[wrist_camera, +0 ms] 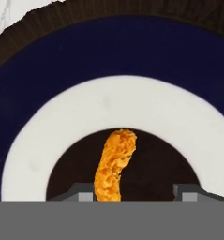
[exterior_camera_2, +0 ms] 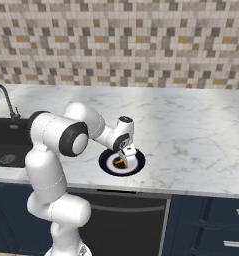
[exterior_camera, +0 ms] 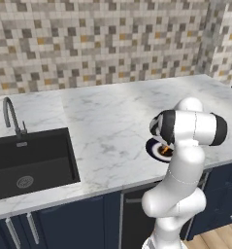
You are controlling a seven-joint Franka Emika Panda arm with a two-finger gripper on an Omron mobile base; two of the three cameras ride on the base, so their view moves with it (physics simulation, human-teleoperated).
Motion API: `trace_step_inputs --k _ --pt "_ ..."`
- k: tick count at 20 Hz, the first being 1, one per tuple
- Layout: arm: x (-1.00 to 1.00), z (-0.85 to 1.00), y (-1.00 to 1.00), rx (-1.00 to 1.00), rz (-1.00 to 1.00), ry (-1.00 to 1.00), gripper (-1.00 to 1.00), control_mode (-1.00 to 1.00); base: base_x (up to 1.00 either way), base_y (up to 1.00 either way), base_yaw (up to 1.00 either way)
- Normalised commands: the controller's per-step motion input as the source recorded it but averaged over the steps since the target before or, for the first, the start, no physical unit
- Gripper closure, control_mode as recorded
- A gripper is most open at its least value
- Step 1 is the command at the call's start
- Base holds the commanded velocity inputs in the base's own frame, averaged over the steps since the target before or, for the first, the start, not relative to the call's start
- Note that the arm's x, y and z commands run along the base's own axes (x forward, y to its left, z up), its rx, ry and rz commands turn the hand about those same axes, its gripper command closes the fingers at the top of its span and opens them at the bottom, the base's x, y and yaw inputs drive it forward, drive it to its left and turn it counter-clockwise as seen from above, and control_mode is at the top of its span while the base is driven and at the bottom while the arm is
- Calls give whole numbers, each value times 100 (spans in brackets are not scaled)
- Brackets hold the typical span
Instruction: Pick up the knife from the drawer and place it on the cutting board. Then place the meat from the plate to the cutting board.
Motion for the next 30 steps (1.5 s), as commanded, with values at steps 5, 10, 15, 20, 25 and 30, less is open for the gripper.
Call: trace_step_inputs --k 5,10,15,20,25,30 --pt "19 -18 18 0 0 0 100 -100 0 0 0" --pt "19 -21 22 0 0 0 100 -100 0 0 0" --pt "15 -5 15 0 1 0 100 -100 0 0 0" --pt "7 -10 0 -1 7 5 100 -100 0 0 0" --pt "4 -28 0 0 4 -1 100 -100 0 0 0" --pt "-2 -11 -2 0 0 -3 100 -100 0 0 0"
